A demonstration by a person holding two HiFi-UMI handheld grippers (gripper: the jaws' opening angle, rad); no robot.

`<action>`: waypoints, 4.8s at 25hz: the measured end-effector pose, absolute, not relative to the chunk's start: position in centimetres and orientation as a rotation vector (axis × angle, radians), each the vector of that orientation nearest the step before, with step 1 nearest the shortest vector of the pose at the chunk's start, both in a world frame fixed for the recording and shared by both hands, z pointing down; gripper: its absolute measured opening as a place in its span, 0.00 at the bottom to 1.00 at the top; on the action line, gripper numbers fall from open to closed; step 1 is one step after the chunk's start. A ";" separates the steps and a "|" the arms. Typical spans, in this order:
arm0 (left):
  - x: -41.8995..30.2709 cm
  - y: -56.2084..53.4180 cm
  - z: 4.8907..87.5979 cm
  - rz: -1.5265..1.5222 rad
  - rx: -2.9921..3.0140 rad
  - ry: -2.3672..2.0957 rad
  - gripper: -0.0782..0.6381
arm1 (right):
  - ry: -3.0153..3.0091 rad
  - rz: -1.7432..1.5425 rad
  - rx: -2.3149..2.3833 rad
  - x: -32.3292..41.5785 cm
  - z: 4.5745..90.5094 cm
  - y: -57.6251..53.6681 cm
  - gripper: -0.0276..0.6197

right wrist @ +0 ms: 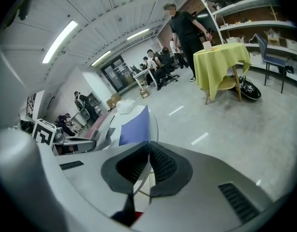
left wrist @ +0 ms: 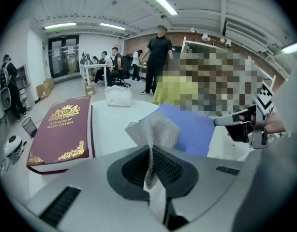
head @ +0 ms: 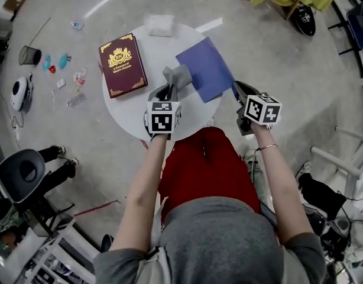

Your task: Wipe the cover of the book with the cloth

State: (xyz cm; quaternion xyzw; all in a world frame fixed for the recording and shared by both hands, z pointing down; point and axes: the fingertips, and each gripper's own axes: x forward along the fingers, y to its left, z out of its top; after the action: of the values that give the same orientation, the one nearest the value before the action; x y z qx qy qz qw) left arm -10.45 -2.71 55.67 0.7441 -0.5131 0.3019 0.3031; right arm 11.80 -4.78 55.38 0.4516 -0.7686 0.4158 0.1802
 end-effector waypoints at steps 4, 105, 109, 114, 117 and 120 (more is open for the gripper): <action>-10.2 -3.0 55.0 0.780 1.984 -1.371 0.14 | -2.163 1.147 1.272 11.7 55.6 -4.9 0.09; -7.4 -5.4 44.9 0.566 2.151 -1.580 0.14 | -2.501 0.485 1.382 9.5 39.2 -7.0 0.09; -7.2 -5.1 43.8 0.546 2.170 -1.592 0.14 | -2.524 0.472 1.402 9.7 38.0 -6.5 0.09; -6.9 -4.5 42.5 0.524 2.186 -1.602 0.14 | -2.548 0.447 1.420 9.9 36.5 -5.9 0.09; -6.8 -4.3 42.2 0.511 2.195 -1.607 0.14 | -2.559 0.449 1.426 9.9 36.1 -5.5 0.09; -6.8 -4.1 41.8 0.502 2.196 -1.612 0.14 | -2.565 0.442 1.432 10.0 35.8 -5.1 0.09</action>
State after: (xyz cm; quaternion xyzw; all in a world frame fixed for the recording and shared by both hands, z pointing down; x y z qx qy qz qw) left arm -6.78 -4.07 41.80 0.7792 -0.5718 0.1782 0.1848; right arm 10.03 -5.15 35.76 0.4804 -0.8602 0.1482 0.0854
